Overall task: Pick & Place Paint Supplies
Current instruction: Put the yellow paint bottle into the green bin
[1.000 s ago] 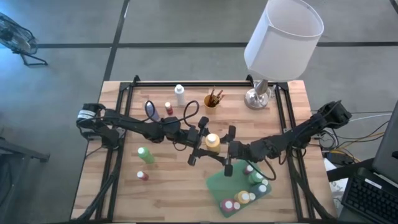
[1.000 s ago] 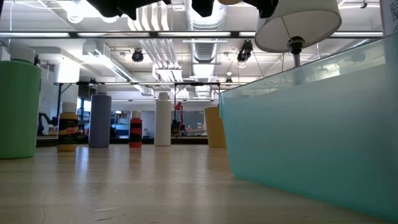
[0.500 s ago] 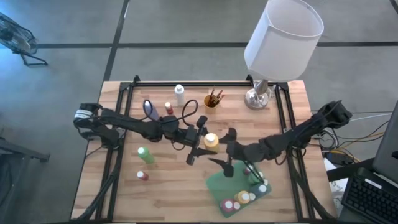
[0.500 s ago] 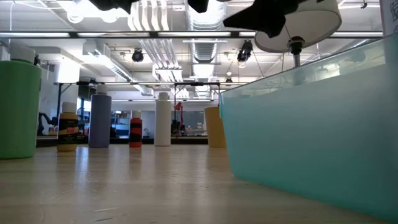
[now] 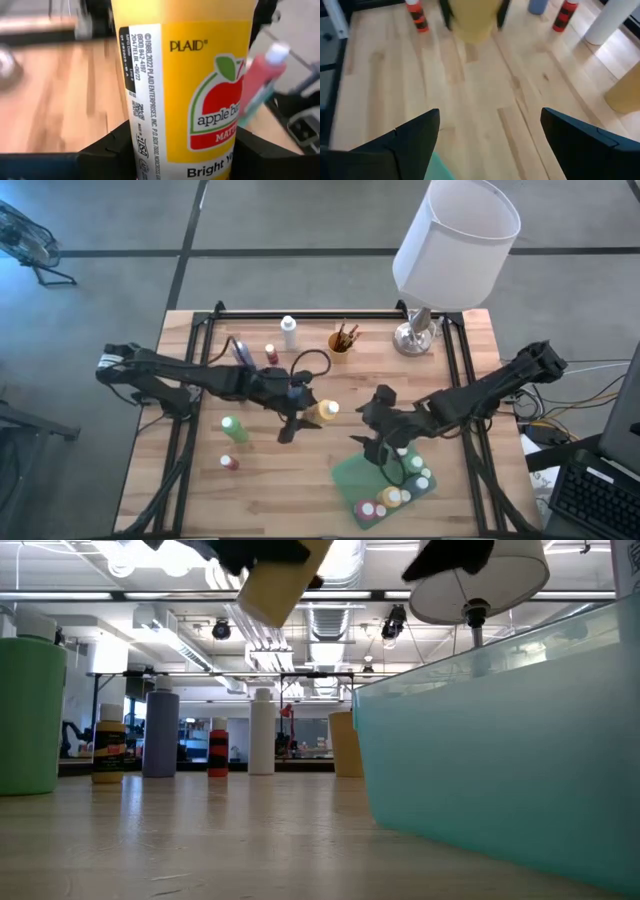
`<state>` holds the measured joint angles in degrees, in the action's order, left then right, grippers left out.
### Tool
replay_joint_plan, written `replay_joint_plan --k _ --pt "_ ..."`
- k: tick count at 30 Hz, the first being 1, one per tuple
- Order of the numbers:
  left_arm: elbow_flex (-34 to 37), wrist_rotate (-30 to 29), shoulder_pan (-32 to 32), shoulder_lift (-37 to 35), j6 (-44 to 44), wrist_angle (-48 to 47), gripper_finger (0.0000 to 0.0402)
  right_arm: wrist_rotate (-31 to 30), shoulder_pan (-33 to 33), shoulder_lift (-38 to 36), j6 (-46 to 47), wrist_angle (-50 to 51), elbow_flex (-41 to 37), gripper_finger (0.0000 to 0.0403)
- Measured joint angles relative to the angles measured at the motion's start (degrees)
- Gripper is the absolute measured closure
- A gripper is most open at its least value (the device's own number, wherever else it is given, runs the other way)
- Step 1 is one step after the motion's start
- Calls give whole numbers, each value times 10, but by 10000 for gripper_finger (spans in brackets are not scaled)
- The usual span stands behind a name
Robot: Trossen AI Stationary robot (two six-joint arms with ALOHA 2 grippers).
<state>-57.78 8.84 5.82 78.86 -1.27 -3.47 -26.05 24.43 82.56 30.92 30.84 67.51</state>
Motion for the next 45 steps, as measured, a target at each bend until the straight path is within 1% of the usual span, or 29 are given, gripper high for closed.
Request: replay_joint_plan --k 2,6,14,19,28,32,36,39,45 --pt "0 0 0 9 9 -16 193 18 0 0 0 17 29 70" --pt "2 0 9 38 8 -4 193 39 0 0 -22 30 78 78" --pt "3 1 23 89 -3 38 193 43 -1 0 -54 75 142 89" --pt "-3 1 23 96 -3 54 193 52 -1 1 -55 93 139 92" --pt "-33 1 23 96 -4 63 193 51 -7 1 -55 88 122 67" --pt "-41 1 23 97 -6 62 193 51 -14 1 -59 83 122 62" --pt "-41 1 23 97 -8 60 193 49 -20 1 -74 71 122 73" --pt "-41 1 23 100 -8 60 193 49 -23 1 -87 52 122 87" --pt "-41 1 23 102 -8 61 193 57 -33 1 -88 49 121 114"
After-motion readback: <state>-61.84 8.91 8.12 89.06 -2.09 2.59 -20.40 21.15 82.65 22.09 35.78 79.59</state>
